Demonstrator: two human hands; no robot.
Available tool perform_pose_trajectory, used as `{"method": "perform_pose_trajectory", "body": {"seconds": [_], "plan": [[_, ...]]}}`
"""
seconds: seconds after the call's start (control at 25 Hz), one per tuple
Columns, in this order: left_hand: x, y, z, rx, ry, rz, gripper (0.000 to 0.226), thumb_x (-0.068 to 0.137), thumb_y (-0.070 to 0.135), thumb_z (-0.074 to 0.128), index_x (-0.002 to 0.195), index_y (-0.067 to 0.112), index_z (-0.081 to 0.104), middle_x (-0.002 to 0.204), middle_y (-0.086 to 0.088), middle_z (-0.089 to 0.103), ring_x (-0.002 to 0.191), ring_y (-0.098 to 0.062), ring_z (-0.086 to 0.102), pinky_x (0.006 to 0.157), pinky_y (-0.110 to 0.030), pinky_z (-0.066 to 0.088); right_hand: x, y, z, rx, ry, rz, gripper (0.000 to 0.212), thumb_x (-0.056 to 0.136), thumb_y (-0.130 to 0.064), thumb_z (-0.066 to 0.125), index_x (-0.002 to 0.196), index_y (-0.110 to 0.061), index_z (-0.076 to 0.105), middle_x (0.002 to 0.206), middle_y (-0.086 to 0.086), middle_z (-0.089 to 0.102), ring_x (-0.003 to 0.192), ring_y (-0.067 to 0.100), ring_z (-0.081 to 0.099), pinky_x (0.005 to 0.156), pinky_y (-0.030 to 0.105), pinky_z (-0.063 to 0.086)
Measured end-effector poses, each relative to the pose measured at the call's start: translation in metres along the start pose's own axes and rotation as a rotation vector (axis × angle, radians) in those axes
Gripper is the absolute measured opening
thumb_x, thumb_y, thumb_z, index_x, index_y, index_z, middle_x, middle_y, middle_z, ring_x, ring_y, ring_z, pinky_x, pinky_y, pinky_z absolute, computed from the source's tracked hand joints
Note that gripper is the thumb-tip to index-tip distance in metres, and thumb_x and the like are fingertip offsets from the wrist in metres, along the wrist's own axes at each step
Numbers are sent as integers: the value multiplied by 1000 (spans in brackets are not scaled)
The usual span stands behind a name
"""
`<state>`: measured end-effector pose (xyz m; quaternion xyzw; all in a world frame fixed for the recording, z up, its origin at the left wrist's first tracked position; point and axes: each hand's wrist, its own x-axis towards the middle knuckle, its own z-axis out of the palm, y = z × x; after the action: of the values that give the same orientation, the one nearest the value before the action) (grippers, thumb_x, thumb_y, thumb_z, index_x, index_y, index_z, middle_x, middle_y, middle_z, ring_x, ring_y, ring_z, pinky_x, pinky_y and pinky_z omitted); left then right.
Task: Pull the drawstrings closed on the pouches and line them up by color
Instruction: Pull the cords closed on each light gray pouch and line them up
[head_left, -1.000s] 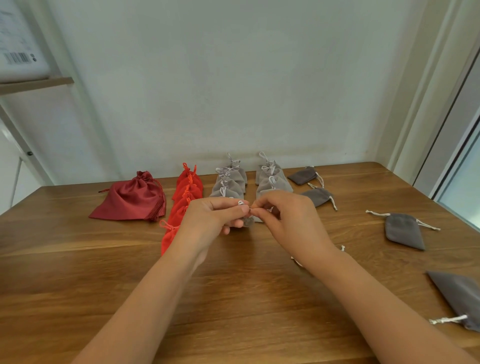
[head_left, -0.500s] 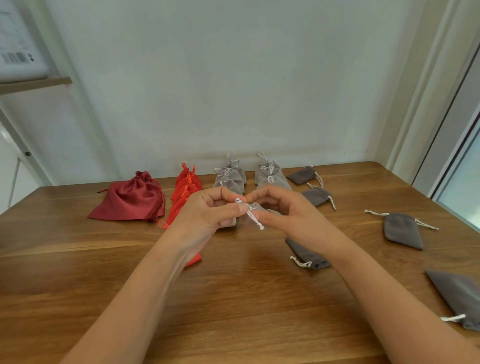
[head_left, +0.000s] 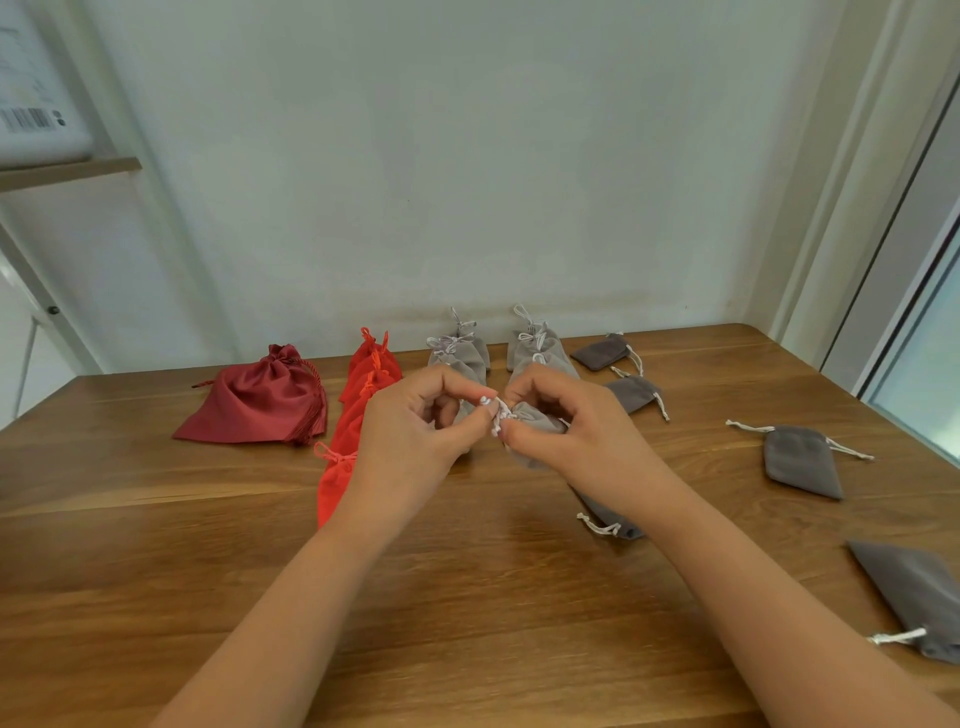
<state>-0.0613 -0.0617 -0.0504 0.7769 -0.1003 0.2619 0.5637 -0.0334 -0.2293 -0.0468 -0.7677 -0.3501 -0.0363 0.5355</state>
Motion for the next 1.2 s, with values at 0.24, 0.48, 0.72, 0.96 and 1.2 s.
{"method": "perform_pose_trajectory", "body": {"seconds": [0.24, 0.48, 0.72, 0.96, 1.2], "plan": [[-3, 8, -4, 147, -81, 16, 28, 77, 5, 74, 84, 32, 71, 68, 7, 65, 61, 0, 52, 61, -12, 45, -2, 2, 1, -94, 22, -11, 9, 84, -18, 68, 84, -18, 59, 74, 0, 56, 70, 19, 51, 60, 26, 39], [-1, 5, -9, 299, -100, 148, 16, 79, 5, 72, 83, 20, 70, 69, 6, 61, 64, -8, 55, 63, -18, 46, 3, 8, -2, 15, 70, 40, 17, 93, -23, 59, 85, -13, 70, 73, -2, 64, 69, 6, 56, 65, 19, 42], [-2, 2, -10, 338, -66, 315, 11, 78, 11, 72, 88, 17, 72, 79, 0, 65, 70, -12, 55, 63, -13, 42, 4, 8, -7, 364, -5, 199, 25, 78, -13, 68, 101, -4, 73, 96, 6, 74, 96, 14, 68, 84, 21, 52], [-3, -2, -7, 287, -22, 320, 10, 76, 13, 75, 86, 15, 75, 79, 2, 70, 74, -14, 64, 65, -25, 50, 4, 7, -8, 255, 32, 196, 13, 79, -9, 73, 91, -5, 75, 86, 9, 74, 84, 21, 69, 78, 27, 56], [-4, 3, -5, 303, -9, 205, 7, 78, 17, 75, 84, 20, 74, 81, 14, 70, 84, 1, 64, 76, -9, 45, 6, 8, -8, 119, 115, 220, 5, 79, -14, 71, 79, -9, 72, 74, 10, 68, 69, 13, 56, 67, 28, 46]]}}
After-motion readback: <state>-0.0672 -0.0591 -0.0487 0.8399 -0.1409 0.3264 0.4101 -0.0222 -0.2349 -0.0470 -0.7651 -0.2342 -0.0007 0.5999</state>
